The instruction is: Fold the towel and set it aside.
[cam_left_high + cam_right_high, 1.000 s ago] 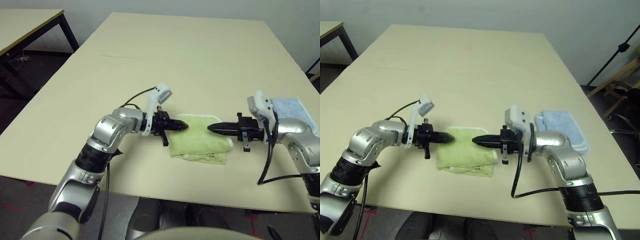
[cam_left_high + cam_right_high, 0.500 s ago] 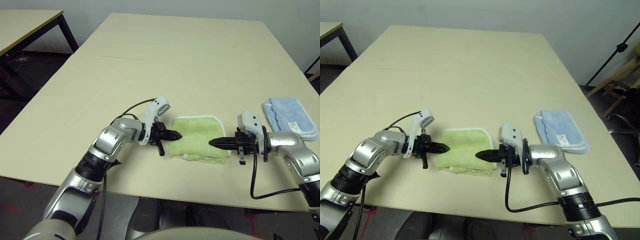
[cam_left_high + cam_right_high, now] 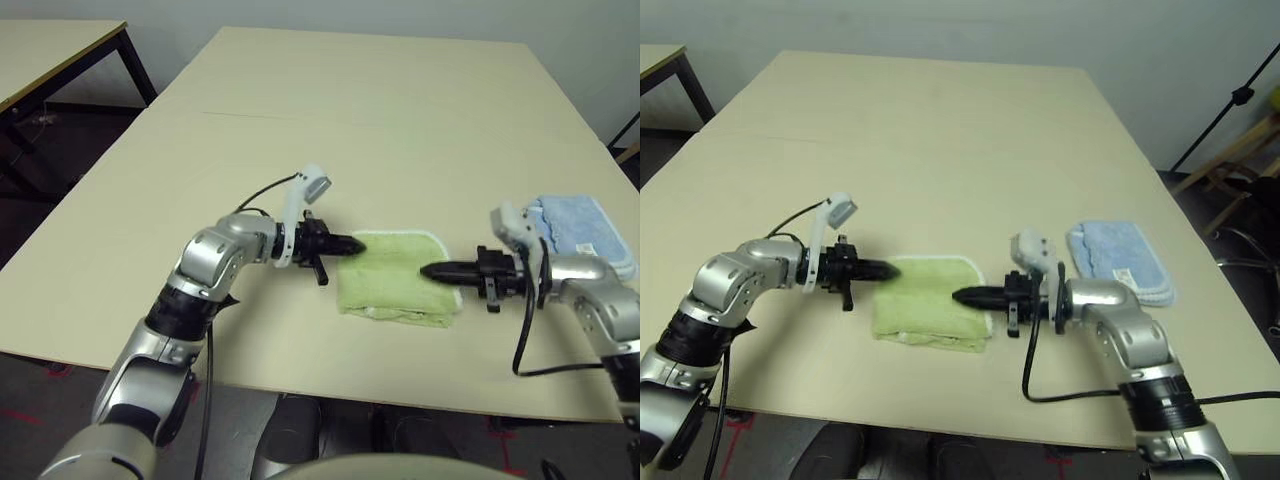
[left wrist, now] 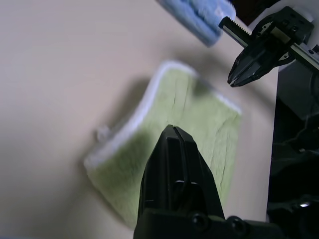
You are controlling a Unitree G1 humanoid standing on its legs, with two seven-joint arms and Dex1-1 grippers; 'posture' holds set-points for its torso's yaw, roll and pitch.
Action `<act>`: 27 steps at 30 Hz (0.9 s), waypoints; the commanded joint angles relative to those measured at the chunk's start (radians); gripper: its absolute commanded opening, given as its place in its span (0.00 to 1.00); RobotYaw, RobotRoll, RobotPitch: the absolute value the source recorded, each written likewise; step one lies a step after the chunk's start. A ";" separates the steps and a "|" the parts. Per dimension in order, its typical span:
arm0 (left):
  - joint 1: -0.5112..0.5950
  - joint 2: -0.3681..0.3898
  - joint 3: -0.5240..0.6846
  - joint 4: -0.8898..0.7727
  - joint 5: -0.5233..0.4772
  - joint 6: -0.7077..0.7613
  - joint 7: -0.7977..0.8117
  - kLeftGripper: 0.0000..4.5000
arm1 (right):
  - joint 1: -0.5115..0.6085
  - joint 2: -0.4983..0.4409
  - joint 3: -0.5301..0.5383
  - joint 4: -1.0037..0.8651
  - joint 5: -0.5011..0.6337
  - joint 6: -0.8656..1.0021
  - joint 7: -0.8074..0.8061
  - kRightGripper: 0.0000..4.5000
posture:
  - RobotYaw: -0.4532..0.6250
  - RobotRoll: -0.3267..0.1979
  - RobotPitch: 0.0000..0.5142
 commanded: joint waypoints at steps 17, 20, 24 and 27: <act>0.055 -0.074 -0.072 0.168 0.140 -0.157 0.058 0.00 | 0.001 0.127 0.079 0.153 -0.138 -0.145 -0.049 0.00 | 0.55 0.62 0.14; 0.094 -0.077 -0.086 0.189 0.178 -0.203 0.076 0.00 | 0.019 0.136 0.096 0.205 -0.185 -0.178 -0.074 0.00 | 0.55 0.62 0.14; 0.127 -0.087 -0.079 0.225 0.207 -0.245 0.103 0.00 | 0.026 0.156 0.109 0.282 -0.236 -0.258 -0.096 0.00 | 0.55 0.62 0.13; 0.133 -0.092 -0.067 0.210 0.203 -0.238 0.102 0.00 | 0.030 0.159 0.114 0.299 -0.240 -0.260 -0.083 0.00 | 0.56 0.62 0.13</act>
